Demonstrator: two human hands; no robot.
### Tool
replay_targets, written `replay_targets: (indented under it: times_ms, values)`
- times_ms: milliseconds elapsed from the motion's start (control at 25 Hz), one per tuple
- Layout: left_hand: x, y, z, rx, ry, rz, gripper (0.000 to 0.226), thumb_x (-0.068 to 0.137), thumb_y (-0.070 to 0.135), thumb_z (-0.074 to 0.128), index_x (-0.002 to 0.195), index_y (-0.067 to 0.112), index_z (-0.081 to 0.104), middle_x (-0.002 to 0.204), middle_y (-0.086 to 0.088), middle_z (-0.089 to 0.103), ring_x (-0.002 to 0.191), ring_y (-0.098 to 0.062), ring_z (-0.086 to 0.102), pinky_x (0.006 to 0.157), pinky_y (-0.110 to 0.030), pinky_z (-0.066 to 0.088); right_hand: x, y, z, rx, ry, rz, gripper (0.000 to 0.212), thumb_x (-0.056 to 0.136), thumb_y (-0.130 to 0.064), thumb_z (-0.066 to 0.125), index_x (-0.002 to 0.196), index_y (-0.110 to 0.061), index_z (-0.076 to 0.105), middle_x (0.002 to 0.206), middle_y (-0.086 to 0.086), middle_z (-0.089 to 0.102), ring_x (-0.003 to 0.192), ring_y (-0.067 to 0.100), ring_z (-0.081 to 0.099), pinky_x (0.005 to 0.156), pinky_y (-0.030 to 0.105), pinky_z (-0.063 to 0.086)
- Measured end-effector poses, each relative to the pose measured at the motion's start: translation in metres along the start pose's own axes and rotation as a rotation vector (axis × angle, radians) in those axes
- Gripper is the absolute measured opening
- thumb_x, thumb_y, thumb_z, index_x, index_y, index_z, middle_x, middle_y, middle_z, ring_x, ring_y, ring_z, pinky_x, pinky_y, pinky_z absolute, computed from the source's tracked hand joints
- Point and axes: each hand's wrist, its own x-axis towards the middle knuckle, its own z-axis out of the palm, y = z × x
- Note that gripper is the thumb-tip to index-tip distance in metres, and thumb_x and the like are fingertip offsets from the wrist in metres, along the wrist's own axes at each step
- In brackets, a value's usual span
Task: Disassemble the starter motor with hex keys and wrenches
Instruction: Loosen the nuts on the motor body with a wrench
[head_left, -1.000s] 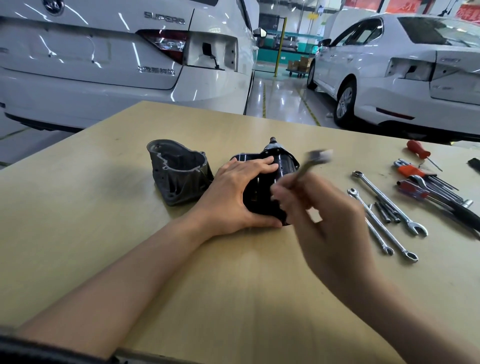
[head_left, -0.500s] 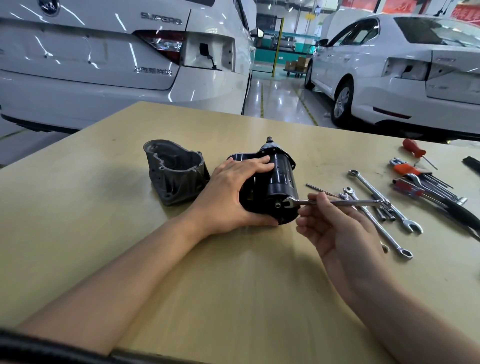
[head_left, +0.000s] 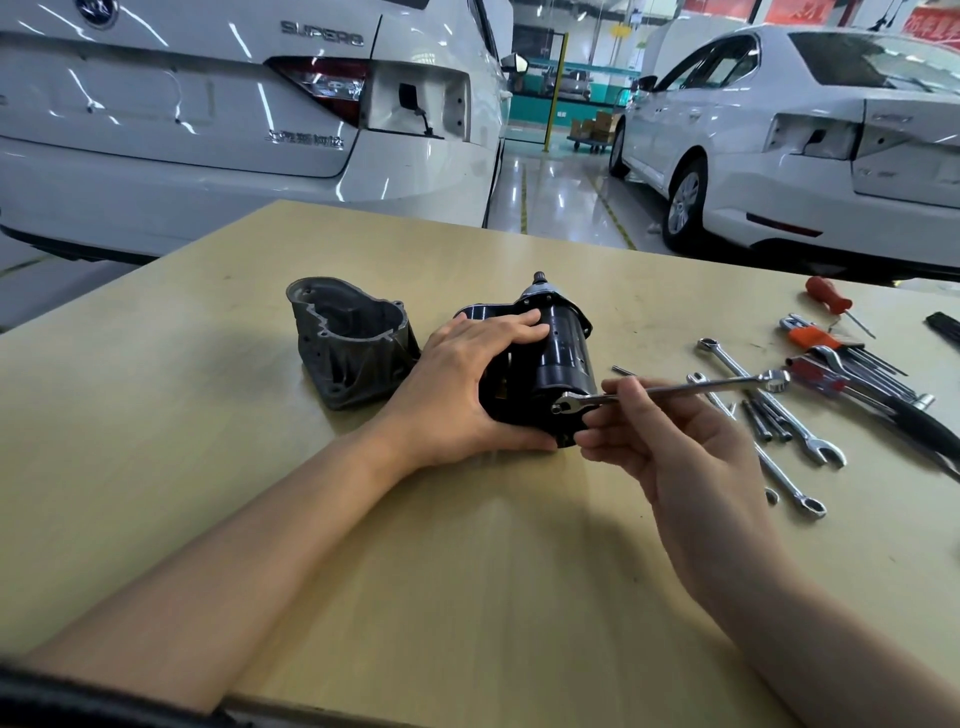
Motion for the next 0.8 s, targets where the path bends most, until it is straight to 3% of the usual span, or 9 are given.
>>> replay_targets:
  times_ms: [200,320,400,480,560,640,680,760,800]
  values:
    - [0.0,0.0,0.001,0.015,-0.01,0.007,0.087,0.055,0.039,0.092,0.132,0.021,0.055,0.145,0.006,0.047,0.135,-0.005,0.04,0.117,-0.045,0.021,0.004,-0.018,0.011,-0.603,-0.079,-0.418,0.015,0.091,-0.009,0.062,0.077,-0.014,0.065,0.059,0.003,0.065,0.052,0.015,0.064,0.054,0.026,0.051]
    - [0.001,-0.004,0.001,-0.005,-0.03,0.007,0.085,0.059,0.047,0.086,0.132,0.02,0.055,0.145,0.008,0.048,0.135,-0.004,0.04,0.118,-0.044,0.019,0.002,-0.031,0.029,-1.076,-0.227,-0.713,0.016,0.09,-0.014,0.061,0.075,-0.014,0.056,0.06,-0.012,0.05,0.056,0.013,0.047,0.054,0.026,0.036]
    - [0.002,-0.006,0.002,-0.017,-0.043,0.013,0.075,0.066,0.048,0.073,0.134,0.022,0.054,0.145,0.01,0.047,0.136,-0.003,0.039,0.119,-0.04,0.019,0.001,-0.036,0.045,-1.326,-0.383,-0.721,0.014,0.092,-0.016,0.055,0.081,-0.018,0.047,0.075,-0.006,0.051,0.068,0.022,0.05,0.058,0.028,0.028]
    - [0.003,-0.007,0.003,0.012,-0.044,0.015,0.063,0.074,0.04,0.062,0.135,0.024,0.052,0.145,0.014,0.044,0.137,-0.001,0.037,0.119,-0.039,0.017,-0.001,-0.033,0.057,-1.51,-0.468,-0.712,0.006,0.093,-0.013,0.047,0.096,-0.017,0.051,0.096,0.002,0.055,0.085,0.024,0.056,0.063,0.025,0.022]
    - [0.003,-0.007,0.003,0.014,-0.048,0.004,0.06,0.078,0.046,0.049,0.135,0.025,0.05,0.144,0.017,0.04,0.136,0.0,0.036,0.12,-0.033,0.012,-0.004,-0.028,0.062,-1.652,-0.521,-0.787,0.012,0.085,-0.004,0.052,0.095,-0.01,0.056,0.091,0.008,0.055,0.08,0.024,0.056,0.063,0.026,0.021]
    - [0.004,-0.007,0.003,0.017,-0.071,0.007,0.064,0.077,0.049,0.046,0.136,0.025,0.049,0.147,0.016,0.04,0.137,0.002,0.034,0.12,-0.029,0.009,-0.007,-0.024,0.057,-1.63,-0.479,-0.928,0.013,0.072,0.003,0.065,0.078,-0.008,0.059,0.073,0.01,0.056,0.061,0.025,0.053,0.056,0.03,0.027]
    - [0.003,-0.007,0.002,0.026,-0.077,0.011,0.065,0.076,0.048,0.054,0.136,0.025,0.049,0.147,0.014,0.041,0.137,0.002,0.034,0.12,-0.03,0.009,-0.006,-0.022,0.049,-1.519,-0.435,-1.017,0.012,0.073,0.003,0.067,0.075,-0.007,0.06,0.07,0.009,0.056,0.058,0.024,0.051,0.056,0.03,0.031]
    - [0.002,-0.005,0.0,0.034,-0.066,0.004,0.076,0.067,0.044,0.078,0.135,0.024,0.051,0.146,0.011,0.045,0.135,0.0,0.037,0.12,-0.037,0.012,-0.002,-0.021,0.03,-1.145,-0.325,-1.027,0.007,0.086,-0.005,0.062,0.08,-0.008,0.061,0.071,0.003,0.058,0.06,0.014,0.048,0.061,0.024,0.038]
    - [0.001,-0.002,0.0,0.03,-0.055,-0.004,0.083,0.061,0.043,0.087,0.134,0.023,0.053,0.145,0.01,0.047,0.134,-0.001,0.039,0.119,-0.04,0.015,-0.001,-0.024,0.023,-0.934,-0.237,-0.936,0.009,0.091,-0.011,0.058,0.082,-0.012,0.06,0.069,-0.004,0.059,0.06,0.007,0.049,0.061,0.017,0.04]
